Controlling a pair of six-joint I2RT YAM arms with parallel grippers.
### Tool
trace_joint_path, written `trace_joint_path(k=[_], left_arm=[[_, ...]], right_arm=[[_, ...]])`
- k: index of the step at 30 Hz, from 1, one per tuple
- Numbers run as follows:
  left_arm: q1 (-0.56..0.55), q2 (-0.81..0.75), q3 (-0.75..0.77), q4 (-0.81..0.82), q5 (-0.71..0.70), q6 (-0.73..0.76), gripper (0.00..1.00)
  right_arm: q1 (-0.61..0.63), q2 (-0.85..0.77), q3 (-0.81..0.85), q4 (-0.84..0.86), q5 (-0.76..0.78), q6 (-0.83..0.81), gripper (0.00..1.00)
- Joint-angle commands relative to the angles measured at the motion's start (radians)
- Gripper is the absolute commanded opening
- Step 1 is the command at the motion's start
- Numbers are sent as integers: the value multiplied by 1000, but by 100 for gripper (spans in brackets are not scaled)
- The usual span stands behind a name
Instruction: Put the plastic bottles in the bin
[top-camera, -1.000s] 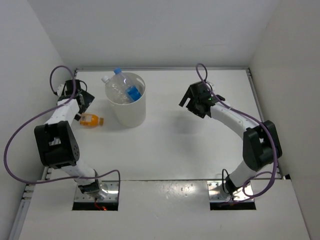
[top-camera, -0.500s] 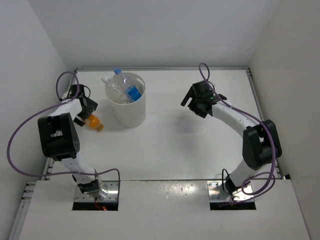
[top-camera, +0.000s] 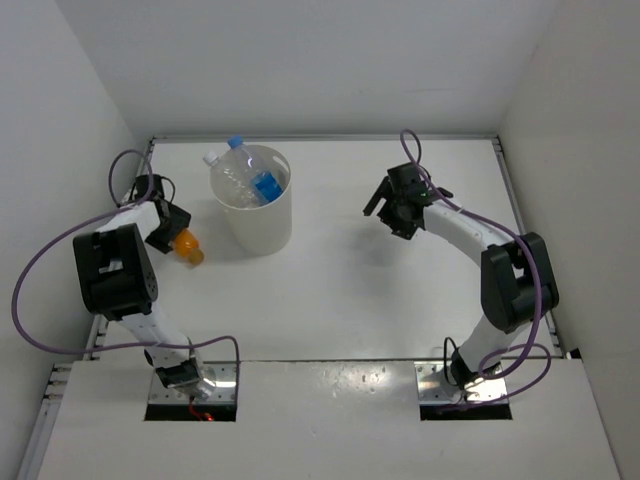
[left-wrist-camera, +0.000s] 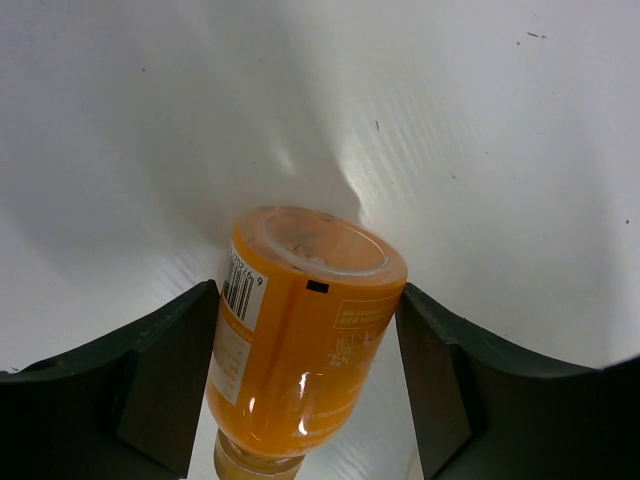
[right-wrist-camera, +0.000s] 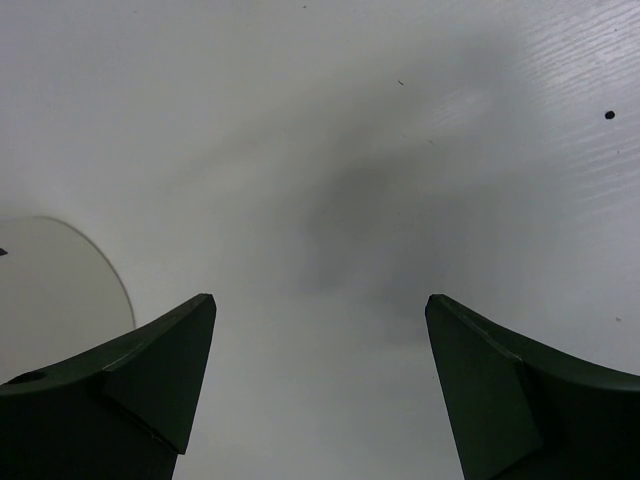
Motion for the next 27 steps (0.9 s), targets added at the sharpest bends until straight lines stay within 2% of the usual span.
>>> trace_joint_path(k=[1, 5, 9, 15, 22, 27], left_arm=[[29, -48, -10, 18, 23, 12, 37], [70, -73, 100, 18, 13, -10, 34], [70, -63, 273, 18, 38, -39, 30], [70, -63, 359, 28, 70, -90, 24], [30, -131, 467, 207, 62, -53, 22], [-23, -109, 675, 265, 105, -54, 22]], right_arm=[[-6, -5, 16, 3, -24, 24, 87], [-16, -5, 7, 12, -24, 24, 87], [-16, -5, -2, 21, -33, 33, 87], [-25, -5, -2, 21, -52, 33, 87], [-25, -5, -13, 21, -52, 42, 87], [-25, -5, -34, 30, -61, 51, 87]])
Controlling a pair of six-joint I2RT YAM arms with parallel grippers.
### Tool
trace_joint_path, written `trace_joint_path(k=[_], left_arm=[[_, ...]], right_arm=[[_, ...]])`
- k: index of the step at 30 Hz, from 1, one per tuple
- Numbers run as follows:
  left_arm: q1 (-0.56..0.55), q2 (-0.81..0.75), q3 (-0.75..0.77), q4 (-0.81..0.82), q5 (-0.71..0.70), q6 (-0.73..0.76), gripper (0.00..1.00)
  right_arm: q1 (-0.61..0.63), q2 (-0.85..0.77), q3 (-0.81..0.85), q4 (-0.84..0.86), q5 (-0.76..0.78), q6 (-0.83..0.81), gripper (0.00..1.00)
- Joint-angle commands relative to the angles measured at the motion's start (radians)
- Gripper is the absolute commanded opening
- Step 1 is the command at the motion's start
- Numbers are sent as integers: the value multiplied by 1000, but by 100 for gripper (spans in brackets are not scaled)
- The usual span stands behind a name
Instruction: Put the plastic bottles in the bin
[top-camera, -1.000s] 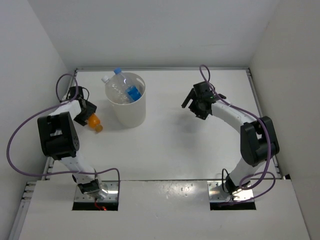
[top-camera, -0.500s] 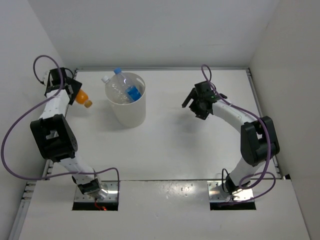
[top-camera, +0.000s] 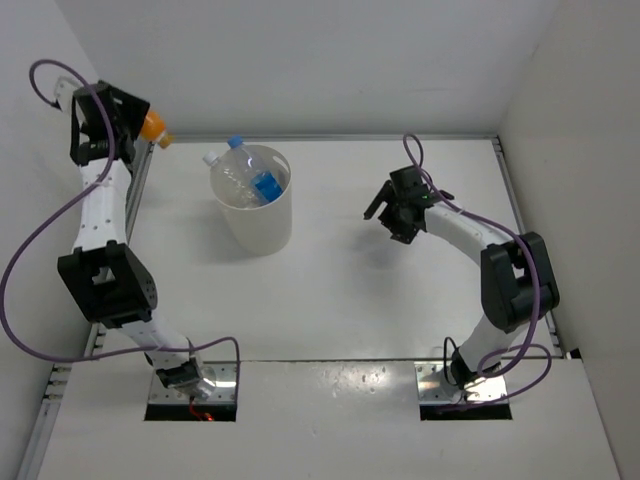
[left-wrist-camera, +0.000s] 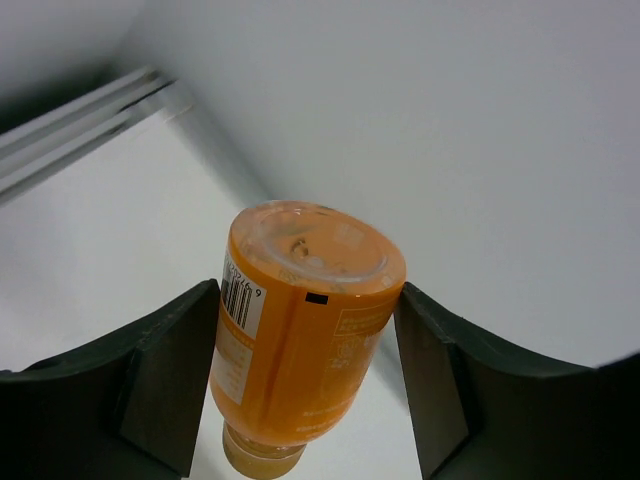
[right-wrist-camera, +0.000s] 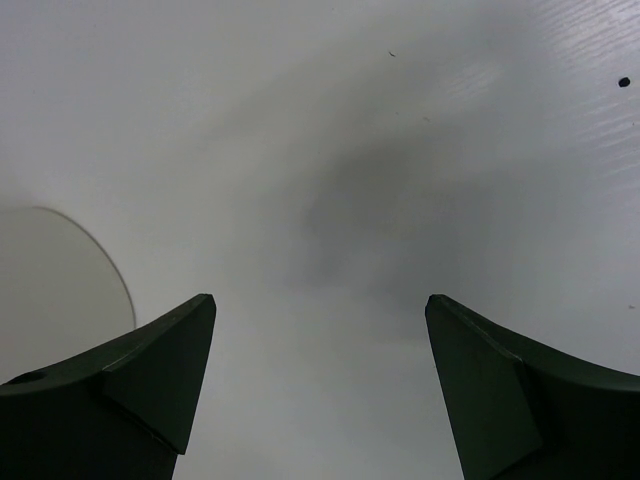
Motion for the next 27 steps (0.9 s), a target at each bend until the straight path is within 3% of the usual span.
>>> trace_joint_path(k=[1, 3, 10, 14, 17, 20, 24, 27], left_arm=[[-84, -42, 156, 150, 33, 3, 22], [-135, -42, 217, 160, 33, 23, 22], [-351, -82, 226, 170, 3, 135, 22], [-507, -146, 109, 185, -70, 163, 22], [-566, -217, -58, 208, -151, 230, 22], [-610, -275, -145, 208, -165, 272, 24], [-632, -361, -380, 290, -242, 282, 28], [-632, -370, -410, 291, -254, 334, 36]], right_arm=[[-5, -5, -6, 20, -20, 24, 87], [-5, -5, -6, 20, -20, 24, 87], [-5, -28, -55, 20, -20, 24, 87], [-14, -39, -78, 46, -29, 43, 87], [-15, -30, -66, 46, -29, 43, 87], [-15, -30, -66, 46, -29, 43, 87], [-24, -30, -75, 56, -38, 52, 87], [-24, -30, -75, 56, -47, 52, 87]])
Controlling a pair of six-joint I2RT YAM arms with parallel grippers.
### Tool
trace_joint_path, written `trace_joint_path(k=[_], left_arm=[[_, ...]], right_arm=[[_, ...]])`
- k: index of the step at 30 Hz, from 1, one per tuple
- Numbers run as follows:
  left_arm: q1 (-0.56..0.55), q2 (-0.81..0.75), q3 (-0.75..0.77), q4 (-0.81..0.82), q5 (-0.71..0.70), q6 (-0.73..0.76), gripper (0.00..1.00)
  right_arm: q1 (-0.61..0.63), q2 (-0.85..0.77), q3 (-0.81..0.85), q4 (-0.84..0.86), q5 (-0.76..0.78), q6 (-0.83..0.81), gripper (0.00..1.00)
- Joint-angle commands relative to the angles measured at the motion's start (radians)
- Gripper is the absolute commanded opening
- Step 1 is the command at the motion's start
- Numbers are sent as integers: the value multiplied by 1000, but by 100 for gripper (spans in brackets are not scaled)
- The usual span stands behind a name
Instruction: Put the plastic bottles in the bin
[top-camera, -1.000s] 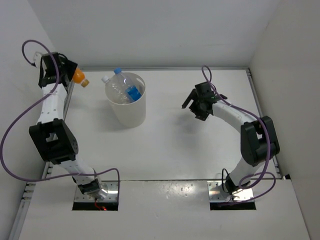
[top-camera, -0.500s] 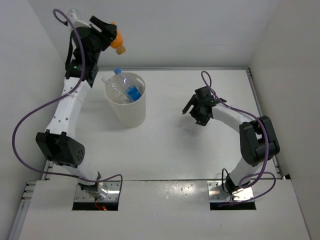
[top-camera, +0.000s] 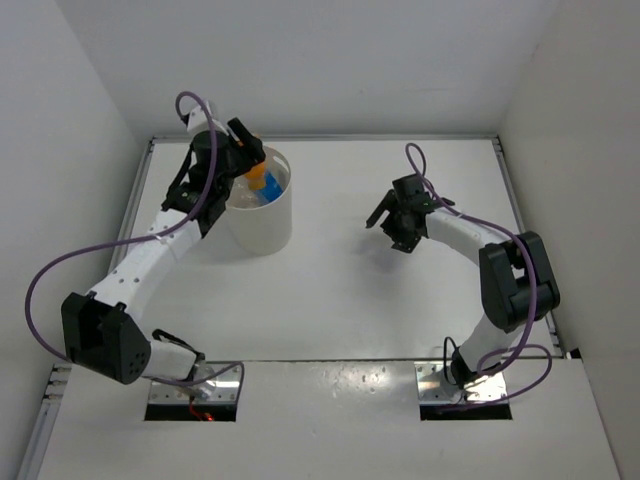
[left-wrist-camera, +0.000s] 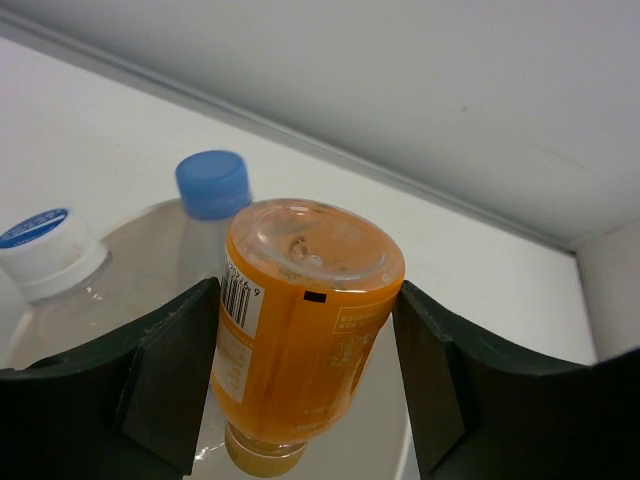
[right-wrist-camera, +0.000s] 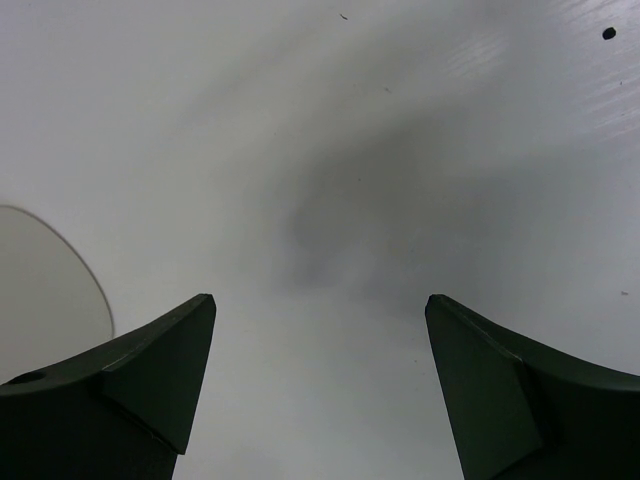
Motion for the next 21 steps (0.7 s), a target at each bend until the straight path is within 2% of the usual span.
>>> trace_joint_path(k=[1, 2, 3, 4, 12, 15, 18, 21], left_arm=[[-8, -42, -23, 90, -55, 75, 40], [-8, -42, -23, 81, -55, 76, 48], [-8, -42, -33, 81, -55, 85, 87], [-8, -42, -33, 81, -67, 85, 100], [-8, -33, -6, 135, -70, 74, 100], [-8, -7, 60, 185, -134, 144, 100], [-8, 29, 157, 217, -251, 201, 100], [-8, 52, 180, 280, -389, 308, 100]], right_arm=[[-8, -30, 6, 24, -14, 20, 87], [-8, -30, 6, 24, -14, 20, 87], [-8, -30, 6, 24, -14, 20, 87], [-8, -39, 6, 24, -14, 20, 87], [-8, -50, -4, 24, -5, 20, 87], [-8, -81, 6, 24, 4, 8, 87], [-8, -105, 6, 24, 4, -3, 88], [-8, -131, 15, 24, 15, -26, 89]])
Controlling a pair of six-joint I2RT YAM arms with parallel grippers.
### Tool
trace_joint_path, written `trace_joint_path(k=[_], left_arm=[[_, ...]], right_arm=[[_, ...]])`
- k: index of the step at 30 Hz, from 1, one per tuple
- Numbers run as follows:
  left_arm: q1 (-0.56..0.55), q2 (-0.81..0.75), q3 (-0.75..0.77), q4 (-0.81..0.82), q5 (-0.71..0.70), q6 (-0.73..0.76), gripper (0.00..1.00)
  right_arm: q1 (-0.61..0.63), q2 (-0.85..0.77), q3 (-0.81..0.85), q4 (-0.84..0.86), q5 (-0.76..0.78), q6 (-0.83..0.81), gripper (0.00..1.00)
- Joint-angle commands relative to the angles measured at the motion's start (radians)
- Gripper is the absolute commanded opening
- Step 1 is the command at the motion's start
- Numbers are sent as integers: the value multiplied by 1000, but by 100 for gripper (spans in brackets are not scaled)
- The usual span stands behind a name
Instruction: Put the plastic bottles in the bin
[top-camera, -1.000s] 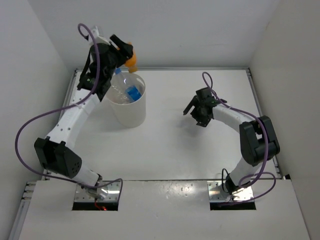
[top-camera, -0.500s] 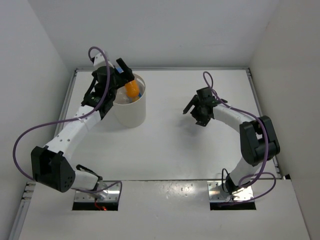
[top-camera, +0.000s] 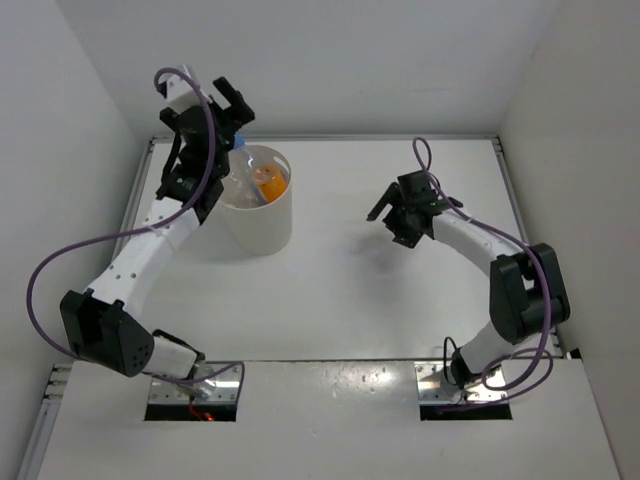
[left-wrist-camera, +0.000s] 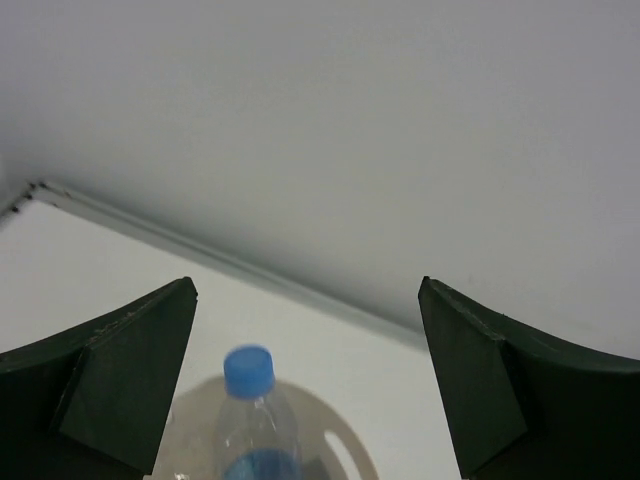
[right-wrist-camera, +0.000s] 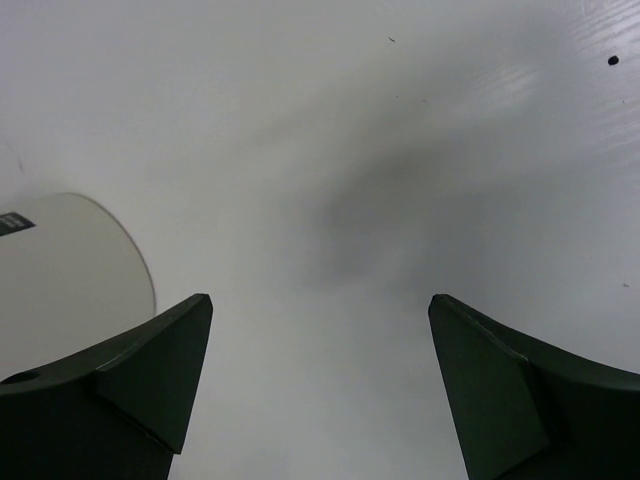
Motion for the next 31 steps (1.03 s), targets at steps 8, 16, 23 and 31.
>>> trace_joint_path(k=[8, 16, 23, 31], left_arm=[[168, 1, -109, 65, -367, 67, 100], [263, -95, -465, -8, -497, -130, 100], [282, -130, -711, 157, -335, -5, 100], [282, -69, -838, 338, -173, 49, 100]], right_arm=[[-5, -164, 91, -105, 129, -89, 95], [-14, -310, 11, -102, 141, -118, 99], [-5, -274, 48, -221, 185, -153, 99], [-5, -223, 85, -320, 228, -195, 100]])
